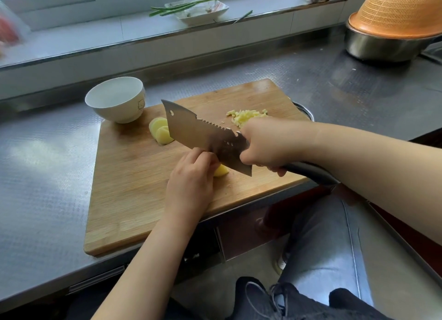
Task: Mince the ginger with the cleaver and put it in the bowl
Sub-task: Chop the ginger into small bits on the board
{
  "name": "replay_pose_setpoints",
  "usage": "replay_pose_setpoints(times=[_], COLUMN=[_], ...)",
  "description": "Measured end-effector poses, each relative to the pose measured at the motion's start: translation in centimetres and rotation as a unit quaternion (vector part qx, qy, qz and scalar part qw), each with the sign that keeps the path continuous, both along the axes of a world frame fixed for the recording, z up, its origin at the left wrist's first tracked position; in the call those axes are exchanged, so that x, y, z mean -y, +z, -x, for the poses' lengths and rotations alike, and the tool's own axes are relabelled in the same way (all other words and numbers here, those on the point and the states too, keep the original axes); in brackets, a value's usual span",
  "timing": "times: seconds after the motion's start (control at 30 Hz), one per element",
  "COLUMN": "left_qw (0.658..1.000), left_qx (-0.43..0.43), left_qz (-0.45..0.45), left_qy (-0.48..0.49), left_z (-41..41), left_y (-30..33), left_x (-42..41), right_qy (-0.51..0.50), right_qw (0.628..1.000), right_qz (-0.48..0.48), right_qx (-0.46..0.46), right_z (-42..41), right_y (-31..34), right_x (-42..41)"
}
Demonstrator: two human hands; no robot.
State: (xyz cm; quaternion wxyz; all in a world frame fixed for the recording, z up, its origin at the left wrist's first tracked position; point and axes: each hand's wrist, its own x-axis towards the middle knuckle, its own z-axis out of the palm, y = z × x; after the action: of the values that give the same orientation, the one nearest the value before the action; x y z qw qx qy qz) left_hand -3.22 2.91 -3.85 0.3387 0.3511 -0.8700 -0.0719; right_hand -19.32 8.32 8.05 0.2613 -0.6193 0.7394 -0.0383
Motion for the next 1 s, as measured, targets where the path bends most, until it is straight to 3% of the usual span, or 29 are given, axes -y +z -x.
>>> replay_pose_setpoints(times=[0.2, 0.43, 0.67, 1.0], left_qw=[1.0, 1.0, 0.998, 0.999], left_qx=[-0.008, -0.022, -0.043, -0.006], left_qz=[0.004, -0.015, -0.052, -0.021], left_qy=[0.001, 0.007, 0.004, 0.023], left_z=[0.0, -0.2, -0.6, -0.4], left_y=[-0.3, -0.1, -0.1, 0.1], left_x=[0.3, 0.1, 0.2, -0.3], right_qy=[0.007, -0.01, 0.005, 0.009], right_qw=[0.999, 1.0, 0.989, 0.996], right_qz=[-0.04, 0.009, 0.03, 0.049], right_qx=[-0.003, -0.016, 0.142, 0.071], right_z=[-0.7, -0.3, 1.3, 0.7], right_y=[-0.9, -3.0, -2.7, 0.5], right_x=[1.1, -0.3, -2.2, -1.1])
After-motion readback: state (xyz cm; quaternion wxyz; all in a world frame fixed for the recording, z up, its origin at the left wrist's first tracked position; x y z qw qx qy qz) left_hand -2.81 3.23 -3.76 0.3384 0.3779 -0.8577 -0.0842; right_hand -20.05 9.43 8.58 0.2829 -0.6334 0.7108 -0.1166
